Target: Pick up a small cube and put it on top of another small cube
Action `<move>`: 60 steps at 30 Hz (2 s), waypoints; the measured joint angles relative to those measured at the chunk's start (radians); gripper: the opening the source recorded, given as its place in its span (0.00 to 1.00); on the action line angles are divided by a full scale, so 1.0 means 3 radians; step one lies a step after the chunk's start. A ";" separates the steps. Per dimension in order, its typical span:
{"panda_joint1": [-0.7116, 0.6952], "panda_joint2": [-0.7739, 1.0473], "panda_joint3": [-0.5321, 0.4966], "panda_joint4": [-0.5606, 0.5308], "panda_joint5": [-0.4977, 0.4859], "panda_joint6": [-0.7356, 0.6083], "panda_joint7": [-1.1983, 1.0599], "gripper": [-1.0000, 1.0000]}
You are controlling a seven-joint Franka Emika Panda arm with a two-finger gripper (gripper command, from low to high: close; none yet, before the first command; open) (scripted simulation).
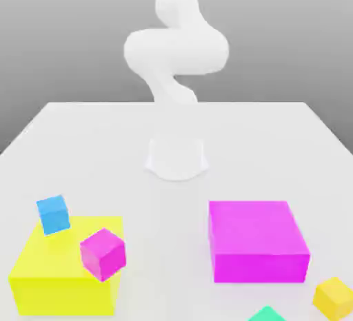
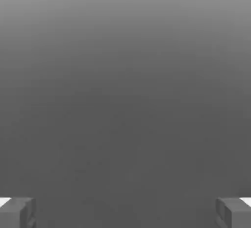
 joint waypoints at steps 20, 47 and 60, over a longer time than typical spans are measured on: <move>0.0438 0.2438 0.0114 0.0183 0.0009 0.0629 -0.0820 0.50; 0.0556 0.3655 0.0150 0.0251 -0.0137 0.0936 -0.1059 0.00; -0.0316 0.2164 -0.0566 -0.0422 -0.0048 0.0126 0.0404 0.00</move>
